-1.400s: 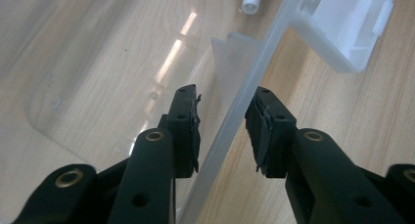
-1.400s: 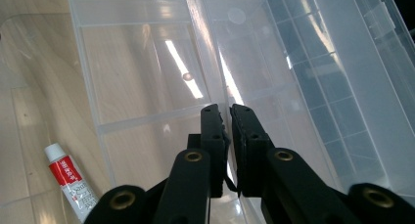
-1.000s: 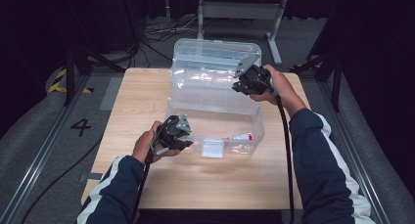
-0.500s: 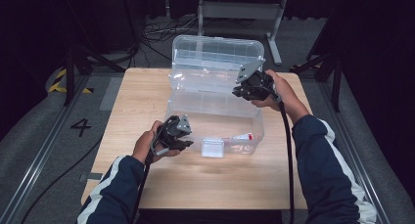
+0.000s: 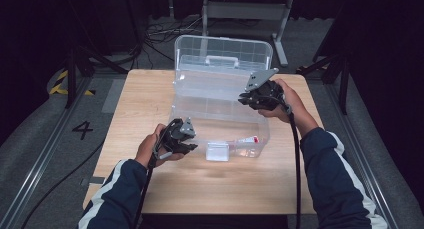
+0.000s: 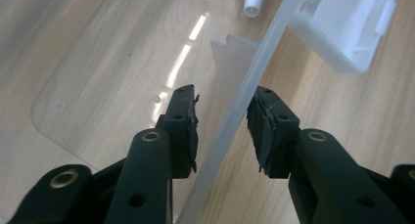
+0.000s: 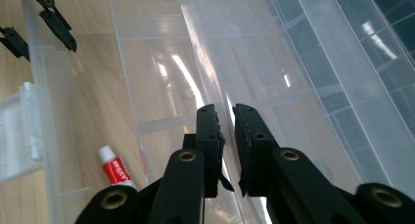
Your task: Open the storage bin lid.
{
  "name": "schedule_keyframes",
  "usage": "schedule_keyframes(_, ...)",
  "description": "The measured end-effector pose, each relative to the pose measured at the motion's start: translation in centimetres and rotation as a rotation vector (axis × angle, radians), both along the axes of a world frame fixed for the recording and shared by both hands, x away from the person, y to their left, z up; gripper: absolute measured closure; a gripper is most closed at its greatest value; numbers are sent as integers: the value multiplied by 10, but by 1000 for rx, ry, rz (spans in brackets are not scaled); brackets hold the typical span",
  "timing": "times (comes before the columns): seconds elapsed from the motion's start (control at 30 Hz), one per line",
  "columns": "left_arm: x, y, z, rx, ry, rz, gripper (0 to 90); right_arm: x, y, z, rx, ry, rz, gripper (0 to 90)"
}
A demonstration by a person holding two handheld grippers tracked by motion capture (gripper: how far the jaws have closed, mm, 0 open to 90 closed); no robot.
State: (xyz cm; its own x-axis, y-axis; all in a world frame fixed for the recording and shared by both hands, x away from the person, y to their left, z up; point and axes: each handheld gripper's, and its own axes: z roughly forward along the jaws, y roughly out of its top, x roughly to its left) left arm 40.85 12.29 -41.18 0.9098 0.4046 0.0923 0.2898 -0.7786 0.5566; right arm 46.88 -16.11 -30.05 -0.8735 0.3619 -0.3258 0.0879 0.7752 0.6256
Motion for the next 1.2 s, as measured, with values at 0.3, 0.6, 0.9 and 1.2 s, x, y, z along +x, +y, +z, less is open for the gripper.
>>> schedule_keyframes(0.3, -6, -3, -1, -6, -23, 1, 654, -7, 0, -3, -3, -14, 2, 802)
schedule_keyframes(0.6, -8, -3, -1, -9, -42, 3, 643, -13, -6, -9, 60, -12, 12, 790)
schedule_keyframes(0.9, -10, -4, -3, -13, -62, 3, 630, -20, -8, -13, 73, -17, 13, 778)
schedule_keyframes(1.2, -10, -3, -3, -12, -78, -8, 627, -25, -7, -16, 74, -27, 10, 765)
